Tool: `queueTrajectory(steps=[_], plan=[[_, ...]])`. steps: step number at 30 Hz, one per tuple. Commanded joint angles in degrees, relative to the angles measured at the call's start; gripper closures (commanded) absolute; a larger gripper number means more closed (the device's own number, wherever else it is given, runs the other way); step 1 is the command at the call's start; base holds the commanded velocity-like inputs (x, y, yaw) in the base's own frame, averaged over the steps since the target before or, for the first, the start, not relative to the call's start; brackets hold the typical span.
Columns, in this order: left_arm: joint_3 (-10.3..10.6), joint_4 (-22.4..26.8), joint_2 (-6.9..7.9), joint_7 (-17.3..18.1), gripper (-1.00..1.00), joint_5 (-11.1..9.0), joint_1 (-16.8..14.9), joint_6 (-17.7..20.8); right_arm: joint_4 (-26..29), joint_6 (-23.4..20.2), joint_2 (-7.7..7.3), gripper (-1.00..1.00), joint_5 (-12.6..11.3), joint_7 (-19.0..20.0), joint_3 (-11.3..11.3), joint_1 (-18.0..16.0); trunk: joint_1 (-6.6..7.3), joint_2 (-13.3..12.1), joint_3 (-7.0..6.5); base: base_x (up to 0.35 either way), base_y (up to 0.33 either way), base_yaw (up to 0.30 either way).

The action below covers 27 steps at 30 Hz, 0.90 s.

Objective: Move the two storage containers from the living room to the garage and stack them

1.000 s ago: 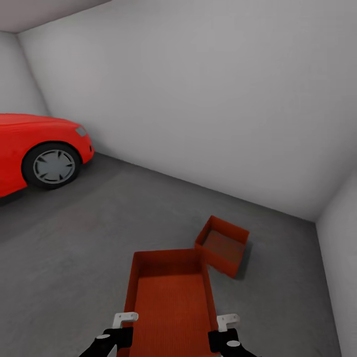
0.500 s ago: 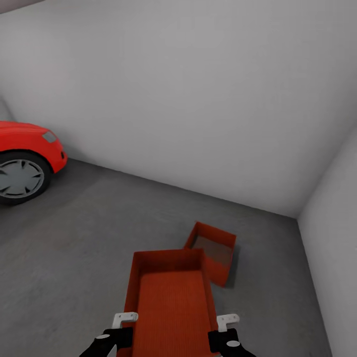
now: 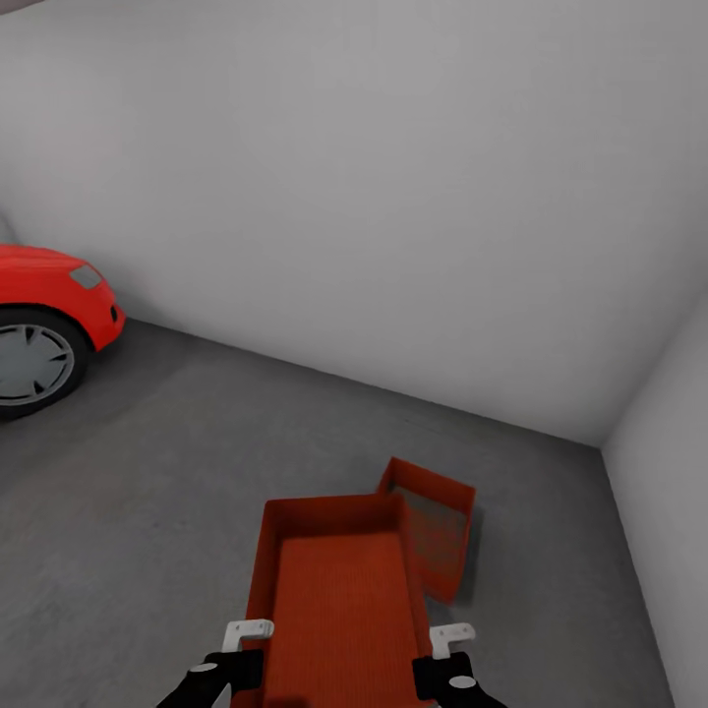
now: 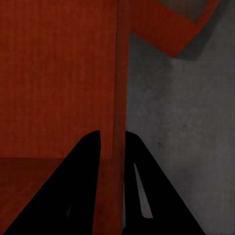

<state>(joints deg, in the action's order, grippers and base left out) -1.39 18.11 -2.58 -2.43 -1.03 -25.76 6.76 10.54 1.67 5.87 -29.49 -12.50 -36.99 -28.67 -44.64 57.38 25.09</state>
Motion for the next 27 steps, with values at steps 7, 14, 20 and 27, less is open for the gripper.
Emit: queueTrajectory(steps=[7,14,20,27], plan=[[0.6,0.3,0.04,-0.6,1.00,0.8,0.0,0.5,-1.0,0.3,-0.95,1.00,-1.4,-0.3,0.3,-0.1,-0.04,0.0,0.06,0.322,0.000,0.000],[0.7,0.3,0.04,-0.6,1.00,0.8,0.0,0.5,-1.0,0.3,-0.95,1.00,-1.4,-0.3,0.3,-0.1,-0.04,0.0,0.06,0.322,0.000,0.000],[0.6,0.3,0.04,-0.6,1.00,0.8,0.0,0.5,-1.0,0.3,-0.95,1.00,-1.3,-0.3,0.3,-0.1,-0.04,0.0,0.06,0.322,0.000,0.000],[0.6,0.3,0.04,-0.6,1.00,0.8,0.0,0.5,-1.0,0.3,-0.95,1.00,-1.4,-0.3,0.3,-0.1,-0.04,0.0,0.06,0.322,0.000,0.000]])
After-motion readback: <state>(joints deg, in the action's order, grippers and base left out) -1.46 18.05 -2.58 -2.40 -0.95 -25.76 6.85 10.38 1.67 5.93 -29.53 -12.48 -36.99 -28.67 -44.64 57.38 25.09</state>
